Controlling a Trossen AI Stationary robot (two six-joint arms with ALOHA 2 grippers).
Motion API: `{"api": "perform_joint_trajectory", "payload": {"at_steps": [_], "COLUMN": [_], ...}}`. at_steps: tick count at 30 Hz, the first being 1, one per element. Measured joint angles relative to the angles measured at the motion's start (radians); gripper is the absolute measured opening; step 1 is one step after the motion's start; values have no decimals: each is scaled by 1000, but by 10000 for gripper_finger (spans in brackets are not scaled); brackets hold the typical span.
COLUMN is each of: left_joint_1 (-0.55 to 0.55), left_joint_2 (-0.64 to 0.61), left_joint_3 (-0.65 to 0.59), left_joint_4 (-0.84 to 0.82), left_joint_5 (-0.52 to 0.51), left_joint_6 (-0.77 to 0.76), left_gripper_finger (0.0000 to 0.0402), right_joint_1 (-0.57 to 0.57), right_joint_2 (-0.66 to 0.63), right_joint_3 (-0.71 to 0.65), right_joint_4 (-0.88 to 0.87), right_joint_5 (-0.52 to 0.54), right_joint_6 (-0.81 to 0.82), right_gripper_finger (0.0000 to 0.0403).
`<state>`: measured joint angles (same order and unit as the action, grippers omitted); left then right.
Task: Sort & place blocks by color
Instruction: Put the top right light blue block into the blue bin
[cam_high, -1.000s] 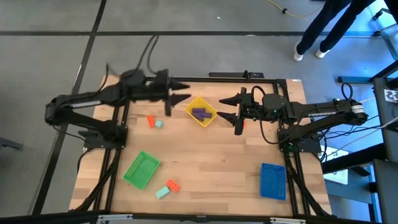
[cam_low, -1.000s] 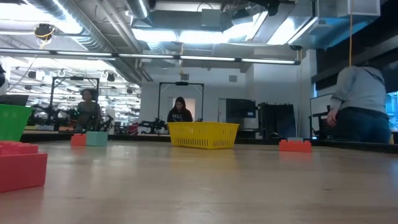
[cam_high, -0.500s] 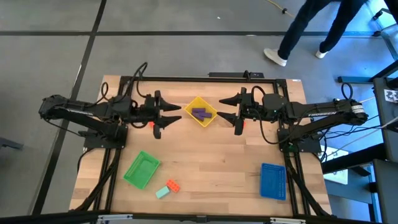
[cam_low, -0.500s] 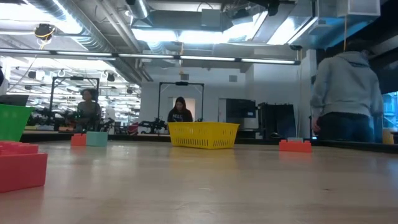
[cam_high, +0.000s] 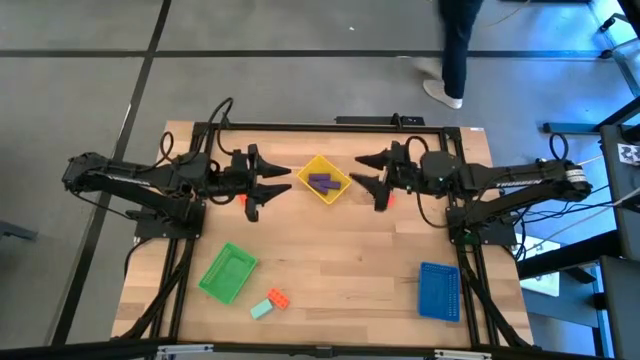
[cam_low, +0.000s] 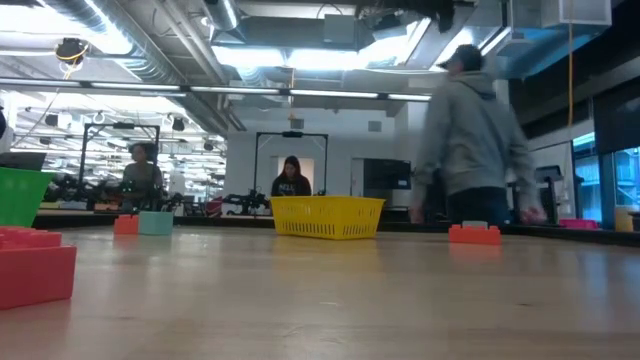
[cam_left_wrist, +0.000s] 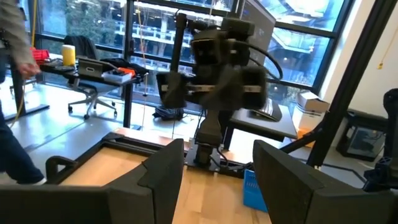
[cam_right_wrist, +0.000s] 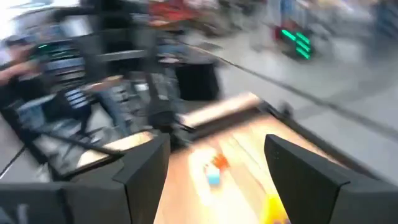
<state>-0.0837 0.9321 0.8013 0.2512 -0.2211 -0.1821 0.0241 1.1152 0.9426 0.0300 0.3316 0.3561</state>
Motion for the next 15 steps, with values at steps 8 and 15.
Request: {"api": "perform_joint_trajectory", "payload": {"at_steps": [8,15], "left_joint_1": [0,0], "left_joint_2": [0,0], "left_joint_3": [0,0], "left_joint_4": [0,4], "left_joint_5": [-3,-3], "left_joint_6": [-2,-2], "left_gripper_finger": [184,184], "right_joint_1": [-182,-213], "right_joint_2": [4,4], "right_joint_3": [90,-120], "right_joint_4": [-807,-897], "right_joint_5": [116,112], "right_joint_6": [692,1132], "right_gripper_finger": [265,265]}}
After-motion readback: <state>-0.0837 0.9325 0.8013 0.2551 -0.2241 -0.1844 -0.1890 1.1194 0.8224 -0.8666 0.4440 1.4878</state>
